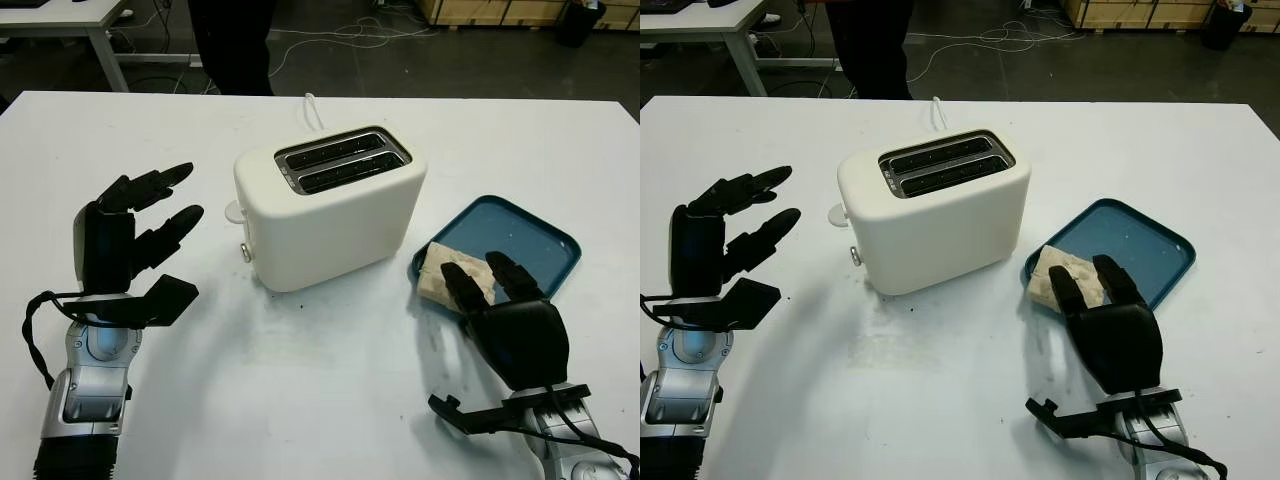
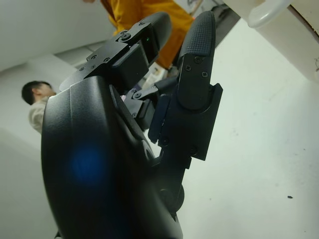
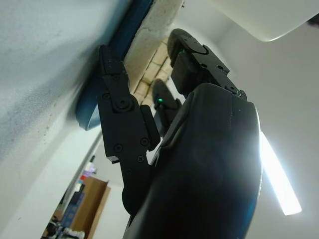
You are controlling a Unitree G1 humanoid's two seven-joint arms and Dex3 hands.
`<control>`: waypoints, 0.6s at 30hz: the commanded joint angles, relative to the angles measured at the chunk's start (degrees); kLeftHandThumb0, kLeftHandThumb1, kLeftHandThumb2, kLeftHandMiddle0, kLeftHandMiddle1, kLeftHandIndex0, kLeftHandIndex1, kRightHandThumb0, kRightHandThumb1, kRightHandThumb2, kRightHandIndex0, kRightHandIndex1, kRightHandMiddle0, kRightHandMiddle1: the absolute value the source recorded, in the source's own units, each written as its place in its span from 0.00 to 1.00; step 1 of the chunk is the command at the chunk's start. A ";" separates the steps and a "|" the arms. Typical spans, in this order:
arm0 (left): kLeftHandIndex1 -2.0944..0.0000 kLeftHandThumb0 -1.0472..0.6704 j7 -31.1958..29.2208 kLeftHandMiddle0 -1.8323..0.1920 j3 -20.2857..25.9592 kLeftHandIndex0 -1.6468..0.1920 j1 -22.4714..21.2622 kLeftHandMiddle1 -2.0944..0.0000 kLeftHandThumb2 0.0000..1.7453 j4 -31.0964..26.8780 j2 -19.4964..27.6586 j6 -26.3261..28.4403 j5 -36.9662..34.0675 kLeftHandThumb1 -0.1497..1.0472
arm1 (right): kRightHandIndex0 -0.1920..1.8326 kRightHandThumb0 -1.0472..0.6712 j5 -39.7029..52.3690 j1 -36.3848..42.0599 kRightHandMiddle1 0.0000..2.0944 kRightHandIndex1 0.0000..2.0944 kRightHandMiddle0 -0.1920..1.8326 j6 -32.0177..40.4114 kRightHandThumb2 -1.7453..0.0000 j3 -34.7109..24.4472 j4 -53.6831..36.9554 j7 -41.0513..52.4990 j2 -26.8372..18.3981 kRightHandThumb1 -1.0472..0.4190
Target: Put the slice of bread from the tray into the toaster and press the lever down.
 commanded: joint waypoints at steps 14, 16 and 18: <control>1.00 0.34 -0.30 0.62 0.27 0.40 0.26 0.53 0.09 -0.04 0.56 -2.92 -0.67 0.89 | 0.49 0.36 0.70 -0.60 0.83 0.83 0.31 -1.05 0.86 0.81 0.30 -0.28 -3.24 0.09; 1.00 0.33 -0.32 0.63 0.23 0.40 0.42 0.53 0.10 -0.45 0.46 -2.32 -0.37 0.89 | 0.49 0.36 1.29 -0.59 0.83 0.83 0.30 -1.52 0.86 0.80 0.35 -0.55 -3.52 0.09; 1.00 0.33 -0.15 0.63 0.22 0.40 0.47 0.53 0.10 -0.39 0.45 -2.35 -0.13 0.89 | 0.48 0.37 1.59 -0.51 0.83 0.83 0.30 -1.88 0.85 0.80 -0.06 -0.02 -3.98 0.09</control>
